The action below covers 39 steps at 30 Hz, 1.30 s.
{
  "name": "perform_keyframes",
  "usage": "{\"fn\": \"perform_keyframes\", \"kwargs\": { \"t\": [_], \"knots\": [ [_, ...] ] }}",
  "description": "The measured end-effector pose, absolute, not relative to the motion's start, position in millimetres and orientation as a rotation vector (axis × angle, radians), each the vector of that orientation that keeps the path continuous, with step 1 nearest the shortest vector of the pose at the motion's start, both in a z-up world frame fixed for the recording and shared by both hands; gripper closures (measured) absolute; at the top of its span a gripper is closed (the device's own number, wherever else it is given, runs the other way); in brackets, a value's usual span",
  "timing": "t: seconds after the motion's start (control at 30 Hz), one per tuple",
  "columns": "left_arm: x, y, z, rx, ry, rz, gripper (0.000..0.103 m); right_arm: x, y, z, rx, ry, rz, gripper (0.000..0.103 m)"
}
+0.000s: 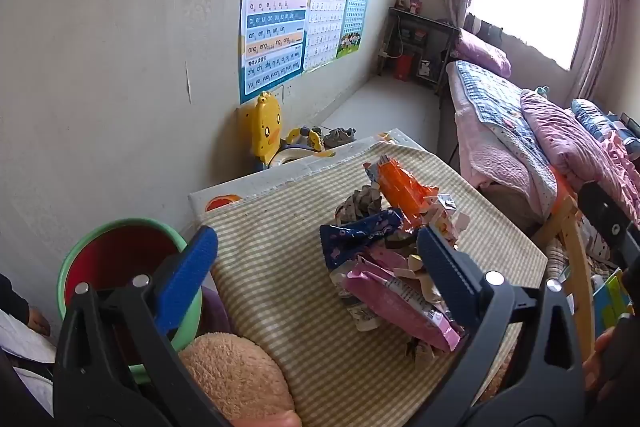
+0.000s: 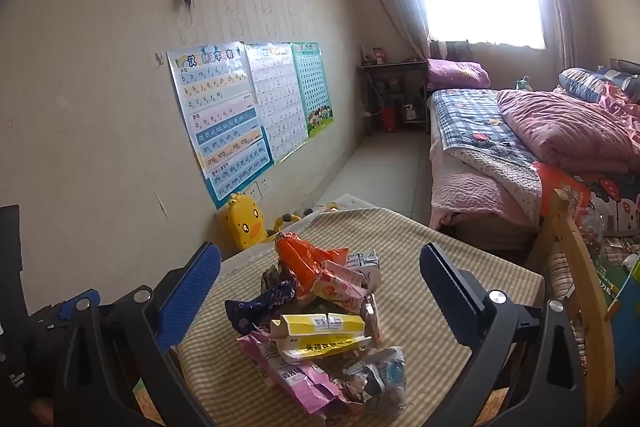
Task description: Collect trash
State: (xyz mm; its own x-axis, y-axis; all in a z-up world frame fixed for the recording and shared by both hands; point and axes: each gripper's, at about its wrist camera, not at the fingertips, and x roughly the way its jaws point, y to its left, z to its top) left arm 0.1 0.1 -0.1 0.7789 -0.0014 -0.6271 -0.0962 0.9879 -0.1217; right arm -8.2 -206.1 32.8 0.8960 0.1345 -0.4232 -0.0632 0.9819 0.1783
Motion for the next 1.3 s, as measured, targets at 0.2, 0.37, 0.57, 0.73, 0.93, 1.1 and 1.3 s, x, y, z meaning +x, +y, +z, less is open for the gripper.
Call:
{"fn": "perform_keyframes", "kwargs": {
  "t": [0.2,0.37,0.57,0.73,0.93,1.1,1.3],
  "knots": [
    [1.2,-2.2,-2.7,-0.142,0.684,0.053,0.005,-8.4,-206.8,33.3,0.166,0.444,0.099,0.007],
    [-0.3,-4.2,-0.3,-0.136,0.678,0.059,0.005,-14.0,-204.5,36.6,0.170,0.446,0.098,0.007],
    [-1.1,-2.5,-0.4,-0.118,0.674,0.059,0.005,-9.4,-206.1,33.7,0.167,0.453,0.095,0.007],
    [-1.3,-0.9,-1.1,-0.116,0.669,0.071,0.005,-10.3,-207.1,33.7,0.163,0.451,0.094,0.007],
    [-0.7,-2.7,-2.5,-0.108,0.668,0.084,0.005,-8.8,-209.1,31.6,0.171,0.456,0.091,0.007],
    [-0.1,-4.2,-3.7,-0.102,0.667,0.085,0.005,-9.9,-210.2,31.1,0.172,0.453,0.089,0.007],
    [0.2,-4.5,-4.6,-0.102,0.667,0.086,0.005,-9.2,-210.1,30.4,0.174,0.458,0.089,0.007]
  ]
}}
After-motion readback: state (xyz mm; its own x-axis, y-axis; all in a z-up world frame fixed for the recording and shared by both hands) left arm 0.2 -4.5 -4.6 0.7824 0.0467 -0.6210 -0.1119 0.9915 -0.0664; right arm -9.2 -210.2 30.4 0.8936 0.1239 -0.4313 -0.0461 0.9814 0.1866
